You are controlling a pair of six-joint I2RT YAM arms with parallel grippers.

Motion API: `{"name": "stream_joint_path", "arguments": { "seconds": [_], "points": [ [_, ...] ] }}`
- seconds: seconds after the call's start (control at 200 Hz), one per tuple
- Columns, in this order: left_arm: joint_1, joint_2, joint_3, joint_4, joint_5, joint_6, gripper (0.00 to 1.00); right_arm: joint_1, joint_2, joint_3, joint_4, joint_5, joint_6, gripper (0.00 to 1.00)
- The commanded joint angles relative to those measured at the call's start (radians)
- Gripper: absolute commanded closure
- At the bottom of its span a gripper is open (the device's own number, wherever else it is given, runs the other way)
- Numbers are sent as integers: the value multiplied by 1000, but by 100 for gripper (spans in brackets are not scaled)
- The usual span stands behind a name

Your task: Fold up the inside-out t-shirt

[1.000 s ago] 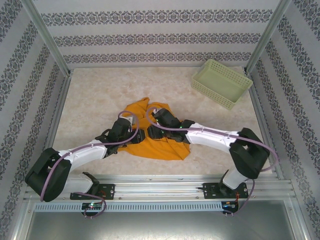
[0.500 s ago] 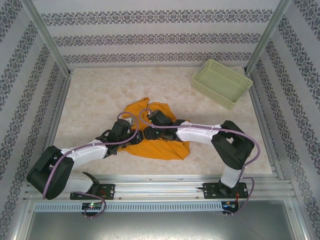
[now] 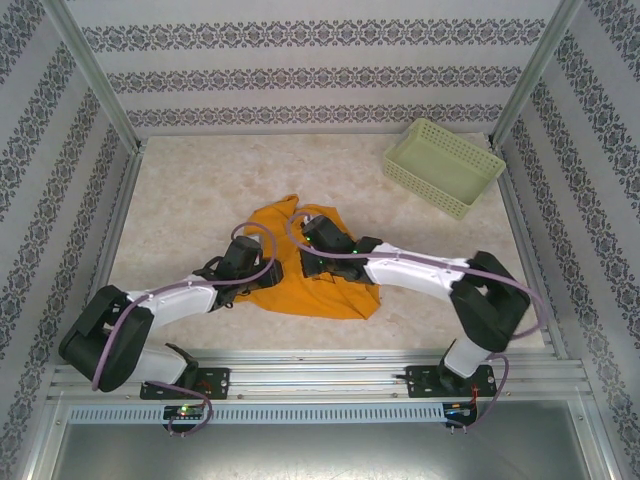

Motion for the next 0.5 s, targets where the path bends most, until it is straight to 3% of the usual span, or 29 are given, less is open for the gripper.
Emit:
{"name": "stream_joint_path", "arguments": {
  "seconds": [0.0, 0.25, 0.495],
  "points": [
    [47, 35, 50, -101, -98, -4, 55, 30, -144, -30, -108, 109, -30, 100],
    [133, 63, 60, -131, -101, -33, 54, 44, -431, -77, -279, 220, -43, 100],
    [127, -12, 63, -135, -34, 11, 54, 34, -546, -3, -264, 167, -70, 100]
  ]
}}
